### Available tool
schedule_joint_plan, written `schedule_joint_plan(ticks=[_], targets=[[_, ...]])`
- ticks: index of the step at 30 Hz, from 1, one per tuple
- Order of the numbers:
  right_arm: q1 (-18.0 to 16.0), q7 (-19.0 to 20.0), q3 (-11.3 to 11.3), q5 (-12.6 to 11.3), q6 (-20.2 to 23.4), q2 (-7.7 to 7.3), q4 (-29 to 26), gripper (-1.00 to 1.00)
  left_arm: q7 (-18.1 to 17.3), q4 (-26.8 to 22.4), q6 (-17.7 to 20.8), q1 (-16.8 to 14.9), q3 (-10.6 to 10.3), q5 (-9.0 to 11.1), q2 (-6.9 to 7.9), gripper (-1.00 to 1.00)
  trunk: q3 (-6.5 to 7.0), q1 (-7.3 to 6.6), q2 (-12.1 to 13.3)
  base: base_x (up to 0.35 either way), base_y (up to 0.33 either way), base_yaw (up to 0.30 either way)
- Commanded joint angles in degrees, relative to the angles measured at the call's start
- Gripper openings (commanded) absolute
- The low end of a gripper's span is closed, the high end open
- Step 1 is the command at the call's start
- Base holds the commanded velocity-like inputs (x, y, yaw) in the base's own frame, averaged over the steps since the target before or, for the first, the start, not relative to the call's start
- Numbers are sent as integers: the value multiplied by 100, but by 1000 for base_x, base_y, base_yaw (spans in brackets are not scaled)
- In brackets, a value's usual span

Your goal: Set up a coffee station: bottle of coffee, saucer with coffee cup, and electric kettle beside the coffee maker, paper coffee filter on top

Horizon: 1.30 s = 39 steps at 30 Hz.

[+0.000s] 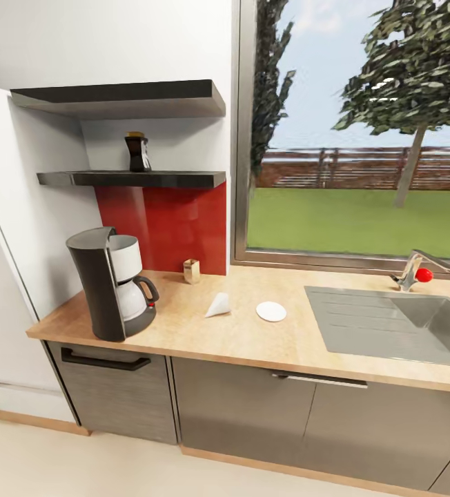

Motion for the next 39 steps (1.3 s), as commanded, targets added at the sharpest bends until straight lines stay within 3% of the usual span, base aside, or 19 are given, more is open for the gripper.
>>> schedule_joint_plan(ticks=[1,5,10,14,16,20,22,24,26,31,34,39], targets=[[3,2,-36,52,-17,4,-39,100,13,6,-19,-3,7,-10,4,100,0,2,-3,1,3,0],[2,2,-31,53,-23,19,-596,100,13,6,-18,-4,10,-11,17,100,0,2,-3,1,1,0],[2,2,-18,34,-23,93,-1782,100,21,6,-17,-5,12,-4,33,100,0,2,-3,0,0,0],[2,8,-13,30,-25,364,-2598,100,25,6,-12,-5,18,-3,33,100,0,2,-3,0,0,0],[2,19,-8,33,-20,633,-3099,100,23,0,-15,-5,19,-3,37,100,0,2,-3,0,0,0],[2,26,75,36,-17,940,-3796,100,22,-2,-12,-5,24,-3,45,100,0,2,-3,0,0,0],[2,16,319,35,-17,1011,-4095,100,22,0,-10,-5,27,-3,59,100,0,2,-3,0,0,0],[2,1,695,33,-17,1048,-4406,100,25,3,-9,-5,27,5,89,100,0,2,-3,0,0,0],[2,-13,1213,31,-17,1058,-4793,100,29,8,-9,-5,27,11,116,100,0,2,-3,0,0,0],[2,-23,2069,24,3,1058,-5384,100,25,16,-3,-2,27,14,141,100,0,2,-3,0,0,0],[2,-24,2443,21,25,1058,-5753,100,23,21,-4,2,23,15,147,100,0,2,-3,0,0,0],[-3,-21,2743,20,353,1058,-6524,100,15,23,-8,3,21,15,147,100,0,2,-3,0,0,0]])
